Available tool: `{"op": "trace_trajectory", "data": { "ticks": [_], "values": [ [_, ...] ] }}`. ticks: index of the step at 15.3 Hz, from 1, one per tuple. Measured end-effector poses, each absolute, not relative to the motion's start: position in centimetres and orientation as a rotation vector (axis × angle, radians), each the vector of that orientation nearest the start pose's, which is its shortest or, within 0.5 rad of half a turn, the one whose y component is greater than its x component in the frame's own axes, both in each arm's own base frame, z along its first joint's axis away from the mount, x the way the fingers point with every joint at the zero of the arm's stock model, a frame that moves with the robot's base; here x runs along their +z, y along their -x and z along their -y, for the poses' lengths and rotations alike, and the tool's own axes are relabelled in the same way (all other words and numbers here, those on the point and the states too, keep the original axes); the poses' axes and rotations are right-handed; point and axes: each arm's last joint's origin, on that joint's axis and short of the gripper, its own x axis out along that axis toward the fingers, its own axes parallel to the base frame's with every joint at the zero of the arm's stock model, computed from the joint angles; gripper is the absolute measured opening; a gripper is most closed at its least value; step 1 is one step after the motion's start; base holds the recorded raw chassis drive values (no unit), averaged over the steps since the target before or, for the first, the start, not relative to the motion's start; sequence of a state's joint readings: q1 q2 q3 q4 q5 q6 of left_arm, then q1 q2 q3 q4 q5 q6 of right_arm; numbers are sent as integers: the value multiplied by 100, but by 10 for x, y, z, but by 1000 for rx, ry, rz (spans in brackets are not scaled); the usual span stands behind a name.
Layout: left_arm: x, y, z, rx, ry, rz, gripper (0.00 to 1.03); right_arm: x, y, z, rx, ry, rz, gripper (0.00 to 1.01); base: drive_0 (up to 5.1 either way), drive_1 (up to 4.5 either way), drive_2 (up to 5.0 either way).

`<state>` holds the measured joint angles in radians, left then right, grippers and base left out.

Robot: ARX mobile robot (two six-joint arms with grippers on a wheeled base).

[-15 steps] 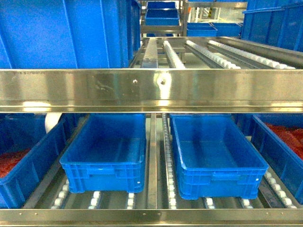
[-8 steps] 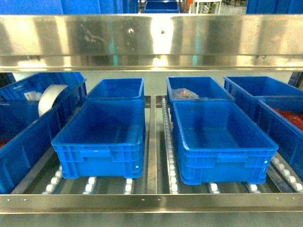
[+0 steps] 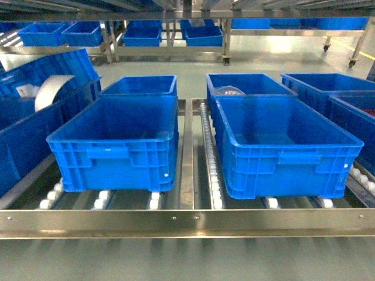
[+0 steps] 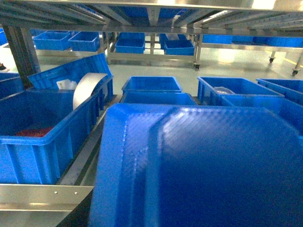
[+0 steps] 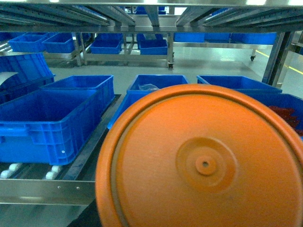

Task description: Sort blue parts and orange caps into right shelf containers

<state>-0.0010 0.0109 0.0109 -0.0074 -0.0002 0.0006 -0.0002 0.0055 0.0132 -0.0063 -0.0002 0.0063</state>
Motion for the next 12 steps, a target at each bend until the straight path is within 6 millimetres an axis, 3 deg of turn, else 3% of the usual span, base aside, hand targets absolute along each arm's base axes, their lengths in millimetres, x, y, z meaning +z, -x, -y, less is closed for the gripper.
{"op": "trace_trajectory", "data": {
  "ticks": [12],
  "values": [
    [166,-98,0,0,-1,-8,42,167,-97,0,0,-6,1,44,0,0,0]
  ]
}}
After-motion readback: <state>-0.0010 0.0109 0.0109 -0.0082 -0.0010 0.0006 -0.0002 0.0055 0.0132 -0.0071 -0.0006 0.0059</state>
